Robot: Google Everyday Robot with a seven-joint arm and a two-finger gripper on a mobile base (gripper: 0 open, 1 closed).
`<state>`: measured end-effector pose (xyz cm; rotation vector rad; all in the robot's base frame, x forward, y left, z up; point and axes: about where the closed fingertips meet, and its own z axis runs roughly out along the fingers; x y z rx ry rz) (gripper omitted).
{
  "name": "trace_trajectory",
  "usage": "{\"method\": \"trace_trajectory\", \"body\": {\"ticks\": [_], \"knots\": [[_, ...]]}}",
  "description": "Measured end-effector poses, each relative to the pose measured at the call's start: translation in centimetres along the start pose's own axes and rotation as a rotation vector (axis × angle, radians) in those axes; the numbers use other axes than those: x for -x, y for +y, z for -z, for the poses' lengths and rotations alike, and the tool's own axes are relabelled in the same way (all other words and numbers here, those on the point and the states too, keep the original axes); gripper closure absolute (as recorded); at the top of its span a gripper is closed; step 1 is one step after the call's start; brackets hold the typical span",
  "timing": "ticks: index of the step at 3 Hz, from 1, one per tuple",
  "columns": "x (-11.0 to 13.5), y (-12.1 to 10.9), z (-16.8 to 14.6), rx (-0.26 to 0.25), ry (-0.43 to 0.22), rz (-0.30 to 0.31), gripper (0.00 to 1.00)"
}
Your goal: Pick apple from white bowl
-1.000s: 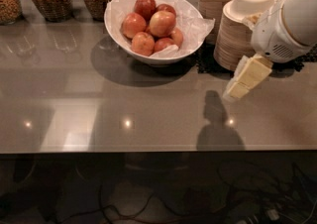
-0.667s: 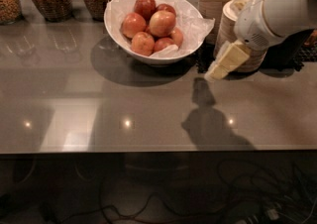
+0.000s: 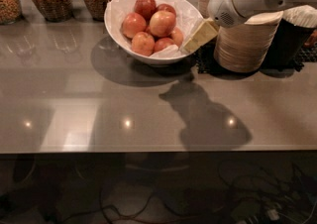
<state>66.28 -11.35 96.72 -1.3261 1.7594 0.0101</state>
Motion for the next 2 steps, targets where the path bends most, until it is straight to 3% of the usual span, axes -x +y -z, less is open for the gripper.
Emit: {"method": "trace_trajectory", "body": {"ticks": [2], "knots": [[2.3,-2.3,-6.5,0.065,-0.070,-0.051,0.00]]}}
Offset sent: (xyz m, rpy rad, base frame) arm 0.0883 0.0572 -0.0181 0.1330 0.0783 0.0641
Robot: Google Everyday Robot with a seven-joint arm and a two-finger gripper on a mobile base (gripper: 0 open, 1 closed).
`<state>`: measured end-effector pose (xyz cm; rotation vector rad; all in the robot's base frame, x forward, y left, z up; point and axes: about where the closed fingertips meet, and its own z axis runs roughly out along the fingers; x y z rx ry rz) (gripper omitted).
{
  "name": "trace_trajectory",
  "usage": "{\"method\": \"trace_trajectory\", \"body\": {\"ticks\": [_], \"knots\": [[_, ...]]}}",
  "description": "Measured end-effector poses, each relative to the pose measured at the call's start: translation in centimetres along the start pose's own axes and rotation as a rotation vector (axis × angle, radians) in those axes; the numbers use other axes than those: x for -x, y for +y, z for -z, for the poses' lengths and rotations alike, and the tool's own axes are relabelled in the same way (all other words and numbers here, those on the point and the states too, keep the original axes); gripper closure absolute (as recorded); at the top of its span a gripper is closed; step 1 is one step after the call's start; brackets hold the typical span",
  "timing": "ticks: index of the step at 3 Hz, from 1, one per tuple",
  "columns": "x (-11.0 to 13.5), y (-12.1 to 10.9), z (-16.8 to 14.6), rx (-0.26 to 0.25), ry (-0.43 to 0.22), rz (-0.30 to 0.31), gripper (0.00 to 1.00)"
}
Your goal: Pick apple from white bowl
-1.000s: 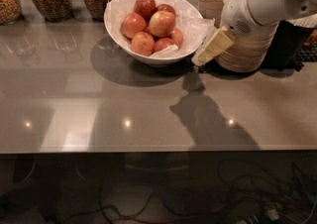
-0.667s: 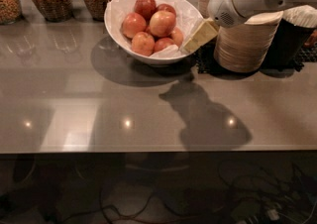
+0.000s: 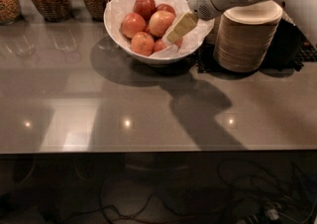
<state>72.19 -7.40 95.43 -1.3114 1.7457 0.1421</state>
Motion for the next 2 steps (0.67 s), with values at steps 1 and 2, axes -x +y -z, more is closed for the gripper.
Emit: {"method": "trace_trajectory", "body": {"ticks": [1,2], "knots": [[0.6,-0.3,-2.0,0.031,-0.015,-0.018,0.10],[0.8,-0.2,-3.5,0.058,-0.023,-0.029,0.20]]}}
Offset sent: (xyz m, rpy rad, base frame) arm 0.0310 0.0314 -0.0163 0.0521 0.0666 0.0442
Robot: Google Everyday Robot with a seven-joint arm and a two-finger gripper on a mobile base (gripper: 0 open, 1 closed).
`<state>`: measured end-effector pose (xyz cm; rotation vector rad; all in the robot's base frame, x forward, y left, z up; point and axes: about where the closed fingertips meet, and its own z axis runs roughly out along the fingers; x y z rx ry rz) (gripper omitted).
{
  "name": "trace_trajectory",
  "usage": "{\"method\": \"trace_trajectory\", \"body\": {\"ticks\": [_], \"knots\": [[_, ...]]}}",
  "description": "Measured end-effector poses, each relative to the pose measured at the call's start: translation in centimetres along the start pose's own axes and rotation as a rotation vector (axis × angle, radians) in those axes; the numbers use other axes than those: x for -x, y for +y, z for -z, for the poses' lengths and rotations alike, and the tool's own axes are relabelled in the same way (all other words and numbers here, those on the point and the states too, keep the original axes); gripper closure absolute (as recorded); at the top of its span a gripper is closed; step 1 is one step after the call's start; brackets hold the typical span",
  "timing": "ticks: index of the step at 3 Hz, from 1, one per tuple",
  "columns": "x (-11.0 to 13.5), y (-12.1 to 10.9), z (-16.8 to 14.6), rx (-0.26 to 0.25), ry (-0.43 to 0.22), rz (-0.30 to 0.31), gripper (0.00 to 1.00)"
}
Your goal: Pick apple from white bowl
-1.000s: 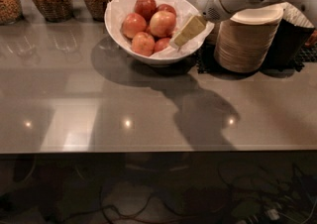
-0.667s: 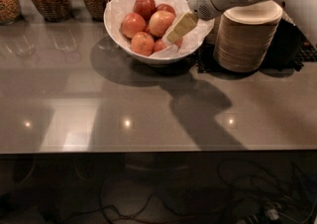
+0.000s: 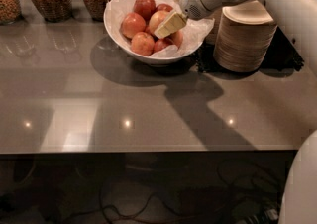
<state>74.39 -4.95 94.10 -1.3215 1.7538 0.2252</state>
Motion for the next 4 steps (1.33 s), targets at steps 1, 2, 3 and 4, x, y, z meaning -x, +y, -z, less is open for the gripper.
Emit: {"method": "trace_trajectory", "body": {"ticks": [1,2,3,4], "knots": [[-0.3,0.3,-1.3,0.026,0.002,-0.013,0.23],[-0.7,0.9,-2.5,0.057,0.013,-0.023,0.24],[-0.8,1.2,-2.7,0.067,0.019,-0.026,0.43],[-1.0,1.7,-2.3,0.070,0.033,-0.032,0.67]]}}
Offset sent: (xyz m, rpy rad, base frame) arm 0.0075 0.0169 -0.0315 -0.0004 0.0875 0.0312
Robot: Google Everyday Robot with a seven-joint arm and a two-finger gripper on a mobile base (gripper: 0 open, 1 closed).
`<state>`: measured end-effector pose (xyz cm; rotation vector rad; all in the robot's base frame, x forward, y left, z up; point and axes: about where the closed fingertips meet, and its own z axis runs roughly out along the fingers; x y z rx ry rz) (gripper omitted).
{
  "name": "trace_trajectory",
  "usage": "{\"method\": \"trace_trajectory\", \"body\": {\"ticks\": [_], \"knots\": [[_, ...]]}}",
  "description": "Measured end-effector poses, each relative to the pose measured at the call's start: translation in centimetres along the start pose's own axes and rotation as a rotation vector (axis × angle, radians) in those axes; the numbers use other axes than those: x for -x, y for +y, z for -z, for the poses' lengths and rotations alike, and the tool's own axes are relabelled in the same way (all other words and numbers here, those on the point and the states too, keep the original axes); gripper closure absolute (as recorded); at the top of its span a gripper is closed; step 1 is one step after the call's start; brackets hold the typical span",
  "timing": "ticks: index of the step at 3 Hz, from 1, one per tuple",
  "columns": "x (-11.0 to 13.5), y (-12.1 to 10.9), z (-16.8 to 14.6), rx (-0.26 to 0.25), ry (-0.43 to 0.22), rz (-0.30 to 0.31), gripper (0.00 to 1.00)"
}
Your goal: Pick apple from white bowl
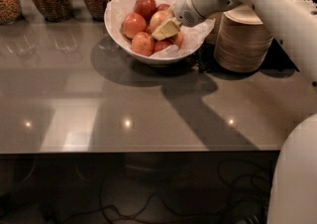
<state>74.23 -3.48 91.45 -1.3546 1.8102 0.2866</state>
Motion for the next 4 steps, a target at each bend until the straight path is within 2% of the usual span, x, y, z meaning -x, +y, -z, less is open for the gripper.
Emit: {"method": "trace_trajectory", "body": {"ticks": [1,2,3,4], "knots": [[-0.1,0.6,1.6,-0.009,0.003,0.002,0.90],[-0.1,1.6,4.3,-0.018,-0.018,0.029,1.00],[-0.6,2.7,7.9,-0.009,-0.035,0.066,1.00],[-2.0,5.0,11.6,0.050,-0.011,0.105,1.00]]}}
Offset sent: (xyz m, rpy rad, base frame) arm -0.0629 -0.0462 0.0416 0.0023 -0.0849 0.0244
